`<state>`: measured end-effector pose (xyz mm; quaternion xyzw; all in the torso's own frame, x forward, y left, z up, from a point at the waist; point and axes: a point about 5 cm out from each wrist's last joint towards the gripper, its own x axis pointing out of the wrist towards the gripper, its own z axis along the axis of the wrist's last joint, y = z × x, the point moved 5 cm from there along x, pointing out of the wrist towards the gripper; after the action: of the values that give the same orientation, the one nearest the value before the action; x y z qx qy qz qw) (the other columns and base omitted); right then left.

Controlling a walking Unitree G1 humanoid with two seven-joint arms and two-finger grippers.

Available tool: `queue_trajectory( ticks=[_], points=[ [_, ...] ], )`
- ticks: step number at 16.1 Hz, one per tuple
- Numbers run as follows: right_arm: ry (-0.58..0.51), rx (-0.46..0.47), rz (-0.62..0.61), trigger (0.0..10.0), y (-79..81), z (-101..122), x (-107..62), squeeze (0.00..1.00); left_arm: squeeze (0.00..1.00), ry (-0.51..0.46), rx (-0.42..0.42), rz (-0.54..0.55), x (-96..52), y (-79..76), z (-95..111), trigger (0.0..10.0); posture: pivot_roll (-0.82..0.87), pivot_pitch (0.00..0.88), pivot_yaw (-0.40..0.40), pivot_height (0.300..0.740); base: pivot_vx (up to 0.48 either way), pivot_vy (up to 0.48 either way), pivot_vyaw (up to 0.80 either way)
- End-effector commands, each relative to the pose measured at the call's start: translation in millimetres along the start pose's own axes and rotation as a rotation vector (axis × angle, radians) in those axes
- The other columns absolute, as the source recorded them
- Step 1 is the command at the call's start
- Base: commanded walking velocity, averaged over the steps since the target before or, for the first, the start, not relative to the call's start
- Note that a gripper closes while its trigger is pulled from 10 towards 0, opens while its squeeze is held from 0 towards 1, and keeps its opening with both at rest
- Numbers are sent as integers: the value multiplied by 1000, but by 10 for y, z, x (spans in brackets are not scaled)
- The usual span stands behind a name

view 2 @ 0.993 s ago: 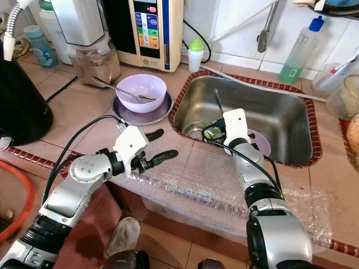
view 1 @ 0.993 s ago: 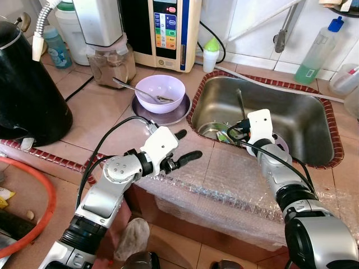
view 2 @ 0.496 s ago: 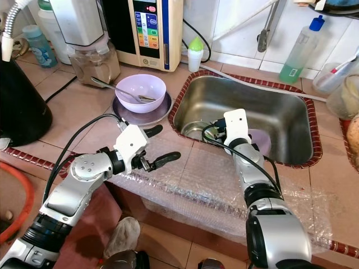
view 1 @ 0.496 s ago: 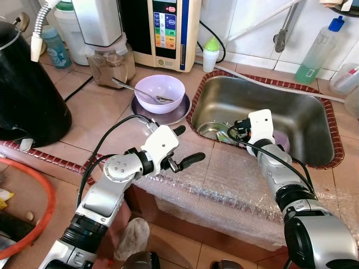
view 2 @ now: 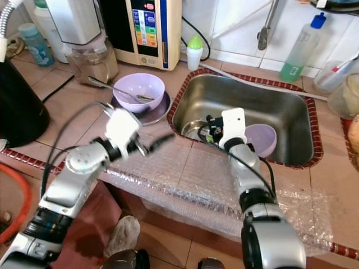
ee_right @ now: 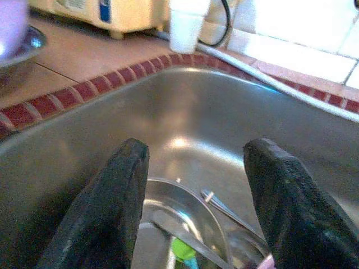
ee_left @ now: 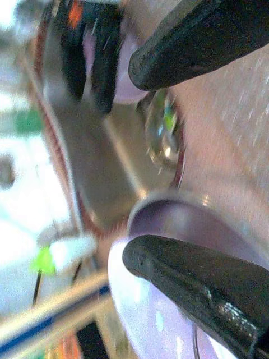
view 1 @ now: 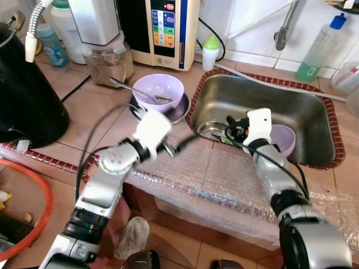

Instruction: Kitchen organization

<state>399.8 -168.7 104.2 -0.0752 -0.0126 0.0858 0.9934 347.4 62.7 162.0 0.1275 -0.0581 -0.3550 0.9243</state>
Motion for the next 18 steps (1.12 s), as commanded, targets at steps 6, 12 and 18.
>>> queue_trajectory(
  ticks=[6, 12, 18],
  points=[
    [-147, 21, 60, 10000, 300, 210, -279, 1000, 1000, -83, -52, 370, -79, 709, 149, 10000, -4, 74, 15, 740, 0, 0, 0],
    [-133, 0, 167, 10000, 604, 237, -687, 973, 1000, -108, -271, 675, -225, 1288, 100, 10000, -85, 142, 4, 740, 0, 0, 0],
    [-97, -31, 161, 10000, 529, 264, -816, 0, 1000, -130, -363, 725, -175, 1394, 100, 10000, -118, 165, 3, 740, 0, 0, 0]
  ],
)
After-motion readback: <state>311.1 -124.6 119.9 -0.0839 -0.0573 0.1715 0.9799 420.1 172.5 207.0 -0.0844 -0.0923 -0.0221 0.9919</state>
